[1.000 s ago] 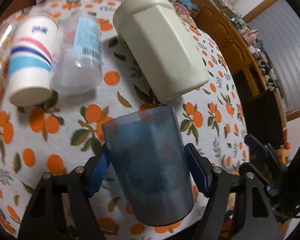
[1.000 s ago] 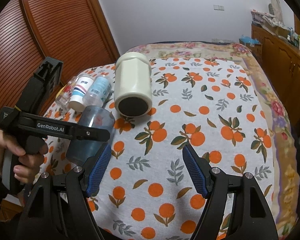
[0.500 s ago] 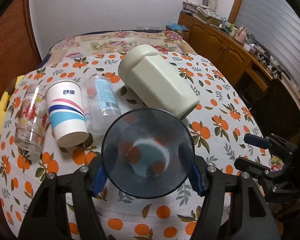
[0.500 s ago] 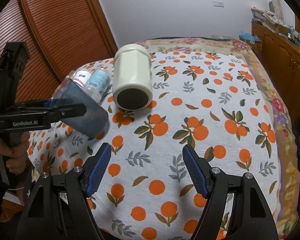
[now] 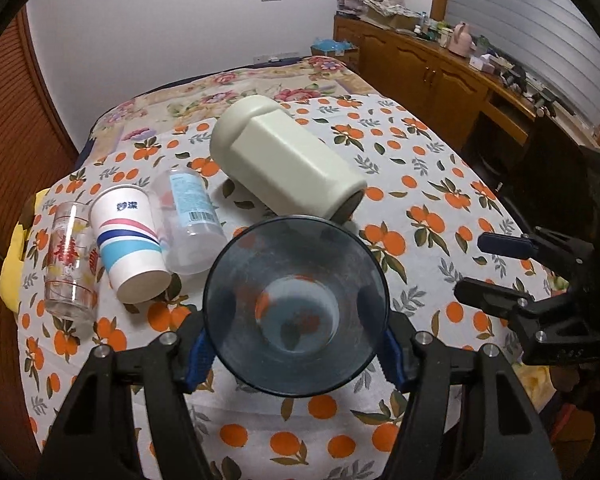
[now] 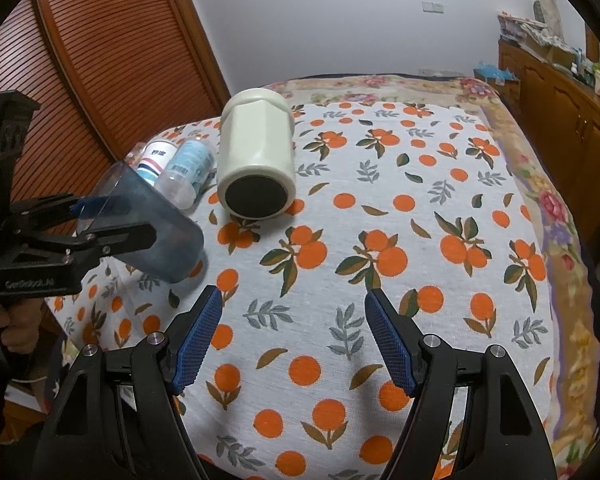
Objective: Flip cup upright
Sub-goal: 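Rotate the blue cup upright with the left gripper, opening facing up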
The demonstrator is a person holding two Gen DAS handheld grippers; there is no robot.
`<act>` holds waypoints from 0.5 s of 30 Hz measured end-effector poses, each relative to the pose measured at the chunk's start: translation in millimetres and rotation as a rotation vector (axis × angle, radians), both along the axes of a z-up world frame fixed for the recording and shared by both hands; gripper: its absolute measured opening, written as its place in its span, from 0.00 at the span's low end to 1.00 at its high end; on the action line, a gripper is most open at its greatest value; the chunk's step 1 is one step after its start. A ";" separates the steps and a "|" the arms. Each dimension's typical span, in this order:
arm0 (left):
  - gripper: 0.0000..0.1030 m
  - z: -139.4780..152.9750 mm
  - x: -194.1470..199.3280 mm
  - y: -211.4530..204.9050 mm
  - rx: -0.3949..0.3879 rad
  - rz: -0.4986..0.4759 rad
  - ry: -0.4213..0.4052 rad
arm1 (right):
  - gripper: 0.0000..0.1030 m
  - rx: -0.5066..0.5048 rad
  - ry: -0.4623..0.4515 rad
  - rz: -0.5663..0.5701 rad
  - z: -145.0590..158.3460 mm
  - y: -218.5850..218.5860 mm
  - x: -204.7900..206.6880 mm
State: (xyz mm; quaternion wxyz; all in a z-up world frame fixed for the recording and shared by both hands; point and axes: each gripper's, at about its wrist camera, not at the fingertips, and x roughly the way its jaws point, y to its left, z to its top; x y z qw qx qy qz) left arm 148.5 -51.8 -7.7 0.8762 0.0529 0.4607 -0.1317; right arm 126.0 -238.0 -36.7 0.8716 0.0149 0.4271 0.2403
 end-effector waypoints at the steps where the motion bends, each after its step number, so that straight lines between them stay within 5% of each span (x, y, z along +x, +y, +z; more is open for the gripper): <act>1: 0.64 -1.0 0.3 -0.4 -0.005 0.000 -0.001 | 0.73 0.000 0.001 0.000 -0.5 0.4 0.3; 15: 0.70 4.3 -4.9 -1.3 -0.070 -0.010 -0.081 | 0.73 0.004 -0.017 -0.010 1.4 3.1 1.0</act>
